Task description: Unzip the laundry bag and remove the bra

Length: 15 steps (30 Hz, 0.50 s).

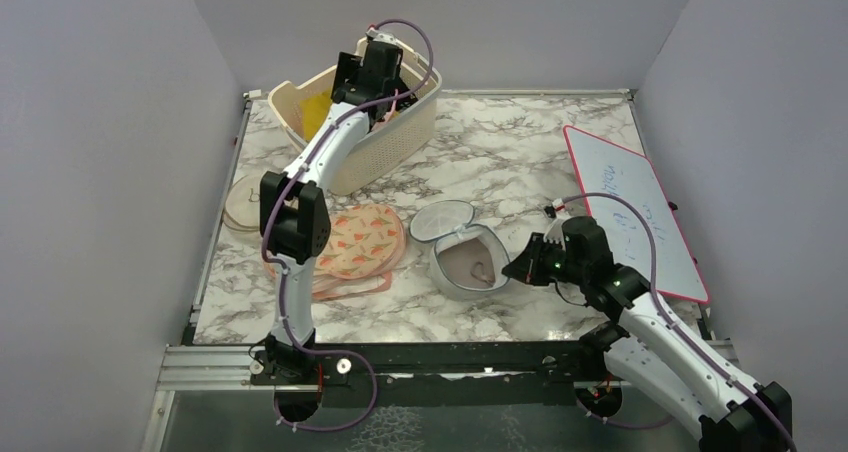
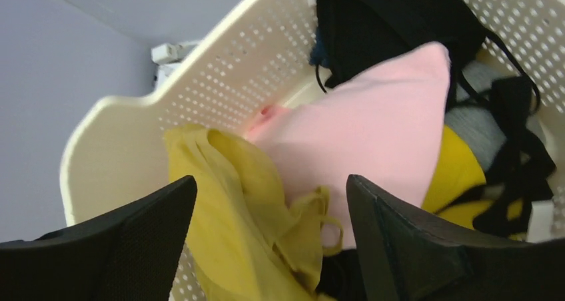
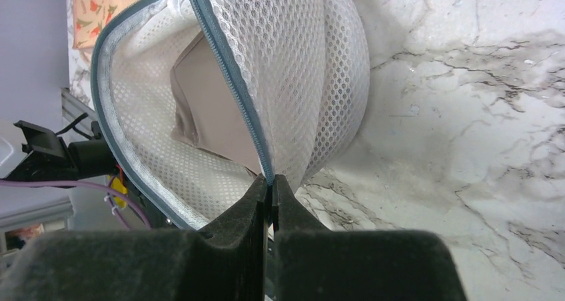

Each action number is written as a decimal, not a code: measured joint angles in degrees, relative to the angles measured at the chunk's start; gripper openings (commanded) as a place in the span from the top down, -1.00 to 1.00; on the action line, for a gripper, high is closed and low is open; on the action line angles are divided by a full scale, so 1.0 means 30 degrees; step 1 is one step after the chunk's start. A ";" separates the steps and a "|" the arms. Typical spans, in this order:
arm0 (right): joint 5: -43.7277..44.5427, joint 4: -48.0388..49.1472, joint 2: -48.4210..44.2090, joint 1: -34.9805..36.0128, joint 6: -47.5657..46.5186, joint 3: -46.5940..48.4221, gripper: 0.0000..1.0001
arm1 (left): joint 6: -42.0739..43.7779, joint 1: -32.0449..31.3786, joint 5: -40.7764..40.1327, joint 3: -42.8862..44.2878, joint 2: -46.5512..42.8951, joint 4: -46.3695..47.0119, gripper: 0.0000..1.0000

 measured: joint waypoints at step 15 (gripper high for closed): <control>-0.3111 0.2033 0.1042 0.0000 -0.0794 -0.0969 0.98 | -0.7475 -0.6273 0.9916 -1.5992 -1.5234 0.3657 -0.55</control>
